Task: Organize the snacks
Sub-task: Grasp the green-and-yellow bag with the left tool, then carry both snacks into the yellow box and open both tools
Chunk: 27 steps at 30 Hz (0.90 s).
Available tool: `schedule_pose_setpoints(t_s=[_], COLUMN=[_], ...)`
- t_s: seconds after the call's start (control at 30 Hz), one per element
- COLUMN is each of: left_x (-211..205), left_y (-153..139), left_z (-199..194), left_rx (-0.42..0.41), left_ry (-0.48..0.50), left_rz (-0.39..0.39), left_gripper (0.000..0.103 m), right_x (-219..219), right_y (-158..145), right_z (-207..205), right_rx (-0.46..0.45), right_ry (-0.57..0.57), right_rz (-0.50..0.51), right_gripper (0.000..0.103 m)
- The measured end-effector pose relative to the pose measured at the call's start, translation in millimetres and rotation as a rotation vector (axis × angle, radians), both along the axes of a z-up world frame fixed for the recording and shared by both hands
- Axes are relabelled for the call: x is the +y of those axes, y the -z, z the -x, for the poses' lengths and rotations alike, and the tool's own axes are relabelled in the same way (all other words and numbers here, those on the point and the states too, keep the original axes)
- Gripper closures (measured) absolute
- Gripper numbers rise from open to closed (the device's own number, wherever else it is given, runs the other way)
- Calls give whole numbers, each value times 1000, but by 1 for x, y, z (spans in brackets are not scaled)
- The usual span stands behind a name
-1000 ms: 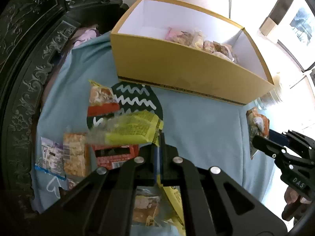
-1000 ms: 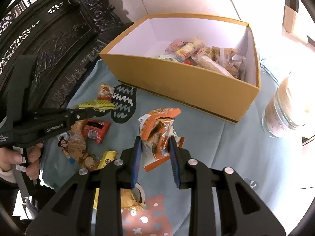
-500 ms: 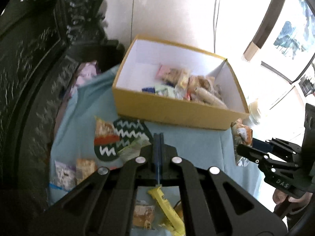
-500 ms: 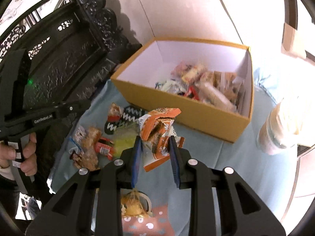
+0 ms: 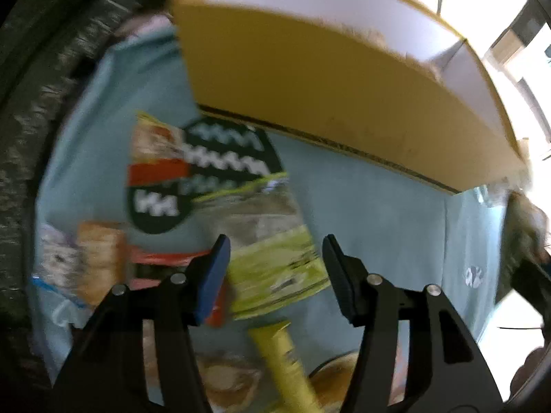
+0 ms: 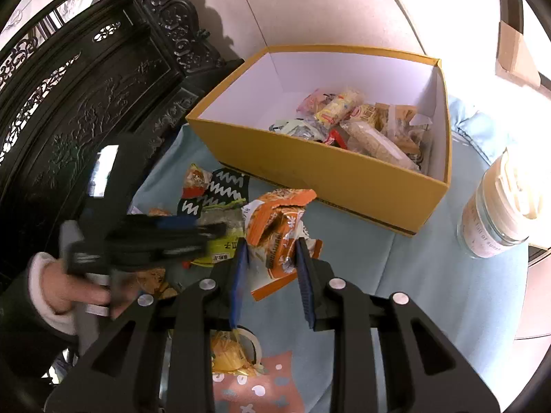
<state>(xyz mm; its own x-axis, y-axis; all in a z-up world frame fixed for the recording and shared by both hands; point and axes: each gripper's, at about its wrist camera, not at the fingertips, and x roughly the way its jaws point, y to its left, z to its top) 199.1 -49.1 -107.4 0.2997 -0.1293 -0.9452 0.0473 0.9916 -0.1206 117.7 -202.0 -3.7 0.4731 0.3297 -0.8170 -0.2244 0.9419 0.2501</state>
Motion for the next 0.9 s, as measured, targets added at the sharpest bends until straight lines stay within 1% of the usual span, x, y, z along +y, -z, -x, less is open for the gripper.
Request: schedule_pose_setpoints(t_s=[0.03, 0.07, 0.1, 0.13, 0.17, 0.2, 0.23, 0.3, 0.33, 0.4, 0.43, 0.47, 0.5, 0.53, 0.57, 0.63, 0.7, 0.8, 0.9], left_x=[-6, -10, -12, -16, -19, -22, -25, -30, -32, -30, -27, -21, -15, -5, 2, 14, 17, 21, 17], left_y=[9, 18, 24, 28, 32, 33, 34, 32, 31, 26, 23, 19, 14, 5, -2, -18, -32, -48, -56], left_z=[-6, -11, -14, -15, -15, -14, -12, -7, -4, 0, 3, 6, 8, 11, 13, 18, 24, 32, 34], left_rx=[14, 31, 32, 11, 10, 11, 12, 11, 16, 24, 33, 40, 38, 16, -1, -29, -64, -92, -97], left_ry=[-10, -24, -39, -44, -30, -17, -10, 10, 23, 29, 35, 32, 22, 6, -6, -21, -10, 1, 10], left_rz=[-23, -55, -85, -129, -172, -202, -229, -253, -258, -243, -221, -194, -158, -103, -66, -2, 11, 47, 54], left_gripper=[44, 40, 34, 34, 35, 41, 43, 59, 61, 72, 74, 78, 81, 85, 88, 88, 88, 88, 88], right_x=[0, -2, -3, -3, -4, -5, -5, -6, -6, -4, -4, -3, -3, -3, -4, -6, -6, -3, -2], right_y=[0, 1, 1, 2, 3, 5, 6, 8, 9, 6, 5, 2, 0, -2, -3, -2, -1, -2, -4], right_z=[0, 1, 2, 2, 3, 4, 5, 6, 6, 7, 7, 8, 8, 9, 9, 9, 9, 10, 9], right_rx=[1, 4, 5, 7, 10, 13, 16, 21, 22, 16, 12, 4, -2, -6, -8, -7, -3, -5, -11], right_ry=[0, 3, 5, 6, 6, 7, 8, 11, 13, 10, 8, 4, 2, 2, 4, 9, 12, 3, 0], right_rz=[-1, -2, -3, -4, -4, -3, -2, -5, -6, -8, -8, -8, -8, -9, -9, -7, -9, -10, -11], right_gripper=[75, 75, 75, 75, 75, 75, 75, 75, 75, 75, 75, 75, 75, 75, 75, 75, 75, 75, 75])
